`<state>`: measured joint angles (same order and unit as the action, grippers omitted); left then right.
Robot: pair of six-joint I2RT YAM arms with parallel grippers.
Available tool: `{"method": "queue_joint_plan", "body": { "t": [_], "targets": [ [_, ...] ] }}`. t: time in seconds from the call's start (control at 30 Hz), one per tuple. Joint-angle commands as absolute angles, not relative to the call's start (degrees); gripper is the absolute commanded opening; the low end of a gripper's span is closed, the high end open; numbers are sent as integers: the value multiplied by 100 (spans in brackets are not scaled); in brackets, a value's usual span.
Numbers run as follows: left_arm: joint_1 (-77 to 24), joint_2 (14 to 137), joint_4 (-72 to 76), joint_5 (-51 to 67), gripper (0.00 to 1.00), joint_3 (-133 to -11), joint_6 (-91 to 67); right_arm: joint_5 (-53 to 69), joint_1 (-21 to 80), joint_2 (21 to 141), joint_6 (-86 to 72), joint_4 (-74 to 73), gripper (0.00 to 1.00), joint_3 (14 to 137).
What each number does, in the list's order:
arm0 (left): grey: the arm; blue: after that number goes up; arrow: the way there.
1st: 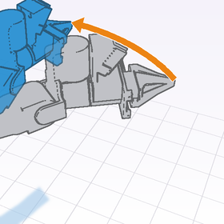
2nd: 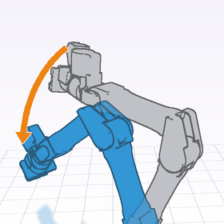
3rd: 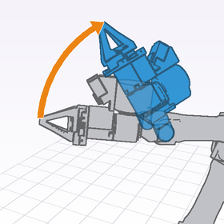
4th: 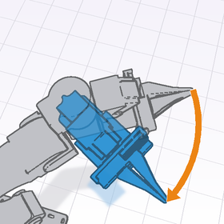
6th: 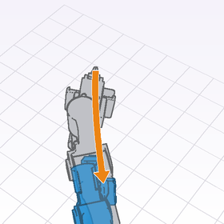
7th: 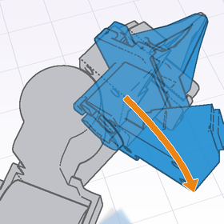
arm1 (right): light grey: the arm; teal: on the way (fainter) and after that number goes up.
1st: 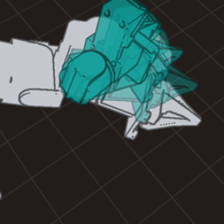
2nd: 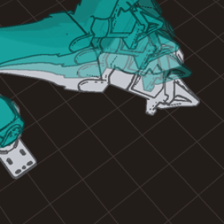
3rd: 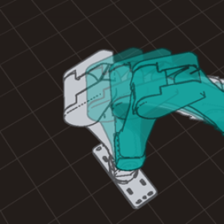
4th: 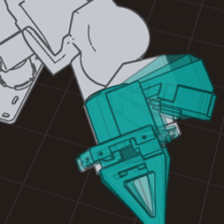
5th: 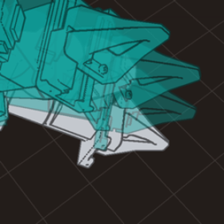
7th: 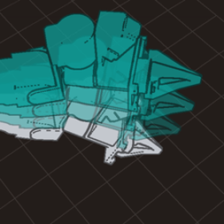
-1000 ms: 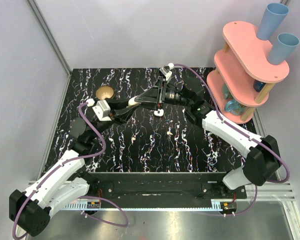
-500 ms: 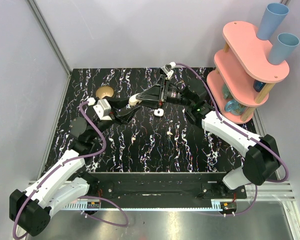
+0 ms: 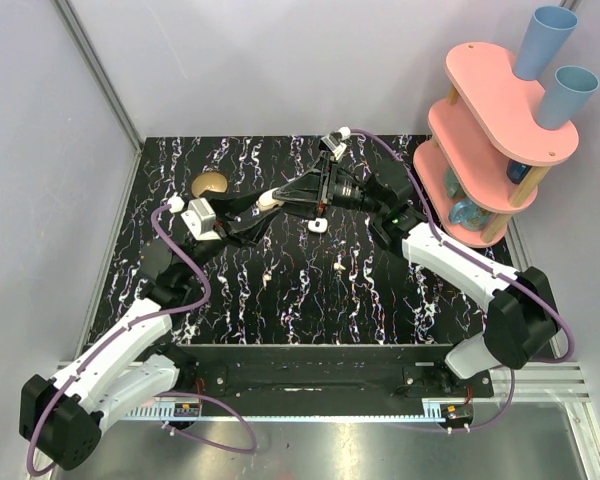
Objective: Insert the wireless bluetooth earbuds into the charging case
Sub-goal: Pass from the right arm to the left
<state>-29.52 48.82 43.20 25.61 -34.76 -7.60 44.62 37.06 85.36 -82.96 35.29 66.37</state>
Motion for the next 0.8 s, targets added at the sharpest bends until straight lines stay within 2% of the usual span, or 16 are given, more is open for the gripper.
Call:
{"method": "queue_joint_plan", "body": {
  "t": [0.0, 0.23, 0.37, 0.43, 0.5, 0.57, 0.6, 0.7, 0.77],
  "targets": [
    [-2988, 4931, 4904, 2505, 51, -3516, -879, 4518, 3665, 8552, -8385, 3910, 22, 6610],
    [-3023, 5001, 4711, 2566, 39, -3577, -870, 4526, 3656, 8543, -8394, 3973, 22, 6636],
    [-3041, 4992, 4562, 2540, 20, -3630, -782, 4544, 3665, 8543, -8394, 3955, 24, 6636],
    [-3059, 4992, 4562, 2514, 17, -3621, -774, 4535, 3656, 8526, -8306, 3877, 26, 6645],
    [-3059, 4992, 4544, 2531, 9, -3639, -738, 4526, 3665, 8499, -8227, 3753, 33, 6645],
    [-3059, 4992, 4535, 2522, 6, -3656, -730, 4500, 3656, 8455, -8078, 3631, 39, 6645],
    [-3059, 4992, 4535, 2522, 2, -3656, -729, 4491, 3665, 8429, -8034, 3586, 51, 6653],
    [-3059, 4975, 4544, 2496, 0, -3639, -756, 4395, 3648, 8341, -7735, 3323, 77, 6662],
    [-3059, 4957, 4466, 2383, 0, -3656, -791, 4246, 3630, 8210, -7419, 3008, 85, 6671]
  ]
}}
